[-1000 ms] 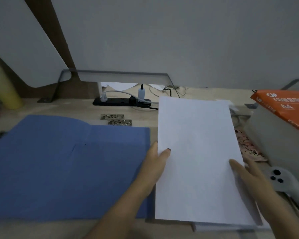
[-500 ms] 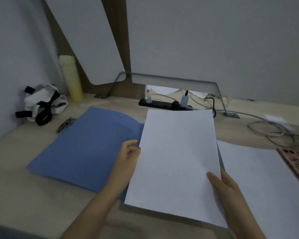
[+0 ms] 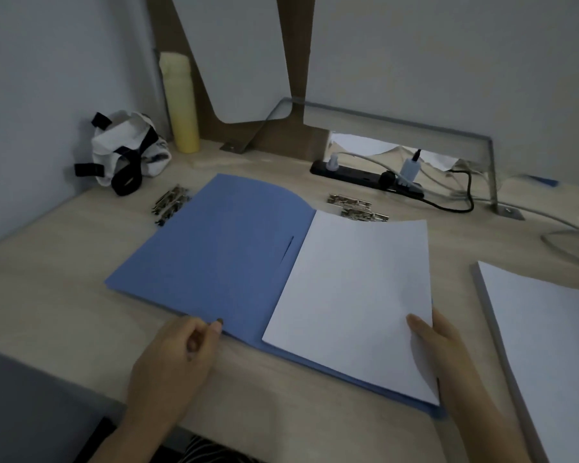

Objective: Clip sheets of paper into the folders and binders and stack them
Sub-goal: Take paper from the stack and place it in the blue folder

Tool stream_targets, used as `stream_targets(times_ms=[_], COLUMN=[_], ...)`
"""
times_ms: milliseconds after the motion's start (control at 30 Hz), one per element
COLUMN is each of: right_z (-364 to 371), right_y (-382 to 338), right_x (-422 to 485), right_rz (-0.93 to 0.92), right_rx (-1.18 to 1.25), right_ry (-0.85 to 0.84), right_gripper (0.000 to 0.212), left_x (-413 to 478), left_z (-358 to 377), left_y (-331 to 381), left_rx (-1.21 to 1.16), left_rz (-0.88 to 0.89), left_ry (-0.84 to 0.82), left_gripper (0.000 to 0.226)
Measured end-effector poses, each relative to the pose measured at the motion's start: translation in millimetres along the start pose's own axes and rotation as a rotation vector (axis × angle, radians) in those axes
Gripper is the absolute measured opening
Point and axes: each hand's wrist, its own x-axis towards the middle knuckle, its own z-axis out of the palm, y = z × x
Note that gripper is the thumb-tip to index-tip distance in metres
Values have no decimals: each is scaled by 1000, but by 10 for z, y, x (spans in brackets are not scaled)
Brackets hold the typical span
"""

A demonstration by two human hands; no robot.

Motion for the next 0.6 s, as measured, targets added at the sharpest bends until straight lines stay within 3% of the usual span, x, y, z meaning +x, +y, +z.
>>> stream_targets(times_ms=[100,200,367,467,600], right_z=[26,52,46,34,-9], right_y=[18,10,17,27,36], right_x=[-1,4,28,62,93], right_rz=[-5,-10,-22,-15,-5], right_rx=[-27,-45,-49,-37,-55], right_ry=[2,9,-4,-5,-24], right_gripper=[32,30,20,22,17], left_x=[-54,-55,-18,40,66], left_z=[16,85,159,282,403], left_y=[-74,-94,92,171,222], left_rx=[63,-62,-372,-356,-236], left_rz=[99,116,61,33,37], left_ry=[66,-16,-168,-234,-203], left_gripper=[30,50,16,9,8])
